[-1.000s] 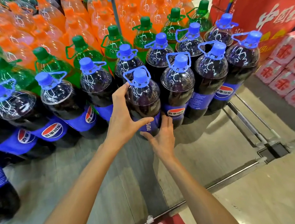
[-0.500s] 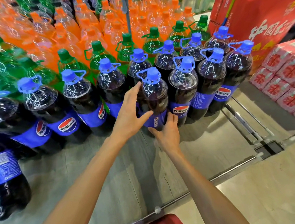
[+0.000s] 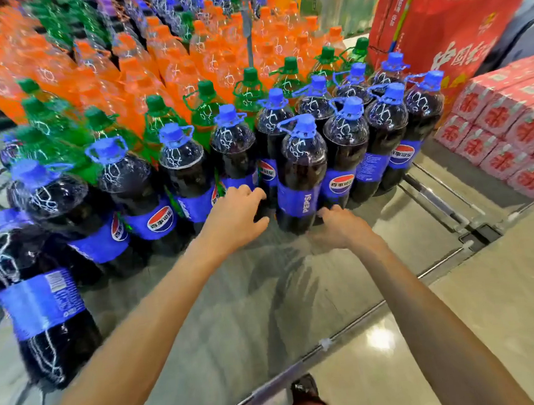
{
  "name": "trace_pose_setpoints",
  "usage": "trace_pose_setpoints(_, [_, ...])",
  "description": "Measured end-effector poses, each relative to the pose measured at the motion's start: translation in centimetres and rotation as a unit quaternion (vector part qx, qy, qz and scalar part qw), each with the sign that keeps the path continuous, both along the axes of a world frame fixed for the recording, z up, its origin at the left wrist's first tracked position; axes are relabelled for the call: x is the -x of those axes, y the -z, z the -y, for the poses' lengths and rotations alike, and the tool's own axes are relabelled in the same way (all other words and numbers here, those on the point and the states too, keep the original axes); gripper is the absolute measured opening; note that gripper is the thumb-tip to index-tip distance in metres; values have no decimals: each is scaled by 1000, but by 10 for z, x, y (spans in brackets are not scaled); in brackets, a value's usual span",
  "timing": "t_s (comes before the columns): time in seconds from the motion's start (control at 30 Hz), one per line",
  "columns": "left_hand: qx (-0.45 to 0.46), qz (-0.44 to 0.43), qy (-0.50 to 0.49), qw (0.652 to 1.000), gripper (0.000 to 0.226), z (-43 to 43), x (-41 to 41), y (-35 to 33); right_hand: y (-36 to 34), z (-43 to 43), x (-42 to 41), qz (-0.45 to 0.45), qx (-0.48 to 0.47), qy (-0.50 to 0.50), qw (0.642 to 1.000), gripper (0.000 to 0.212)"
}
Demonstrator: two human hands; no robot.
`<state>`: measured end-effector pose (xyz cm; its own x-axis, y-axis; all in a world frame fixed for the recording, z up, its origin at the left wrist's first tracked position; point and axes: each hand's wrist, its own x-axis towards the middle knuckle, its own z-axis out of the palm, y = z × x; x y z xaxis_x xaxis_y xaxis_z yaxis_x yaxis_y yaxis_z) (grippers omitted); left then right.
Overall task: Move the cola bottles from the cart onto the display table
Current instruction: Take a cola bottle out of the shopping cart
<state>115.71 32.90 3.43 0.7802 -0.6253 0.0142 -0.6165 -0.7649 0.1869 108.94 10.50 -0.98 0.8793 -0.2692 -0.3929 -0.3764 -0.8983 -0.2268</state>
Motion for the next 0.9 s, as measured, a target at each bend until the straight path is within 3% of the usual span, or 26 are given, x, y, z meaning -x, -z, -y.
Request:
trace_pose_setpoints(0.13, [-157, -6, 48, 986, 55, -13, 2, -7, -23, -19, 28, -10, 46, -2, 999, 63])
trace_pose_setpoints(0.23, [-231, -25, 97, 968, 58, -18, 8, -13, -33, -35, 55, -22, 64, 10, 998, 67])
trace_pose_setpoints(0.4, [-164, 18, 148, 975, 54, -9, 36, -28, -58, -53, 107, -9, 91, 65, 994, 68])
trace_pose_setpoints(0.6, [-159, 62, 215, 962, 54, 20, 78, -44, -78, -55, 169, -11, 101, 144, 984, 72])
trace_pose_setpoints(0.9, [-184, 87, 362, 909, 58, 85, 182, -66, -97, -49, 308, -6, 108, 264, 958, 68])
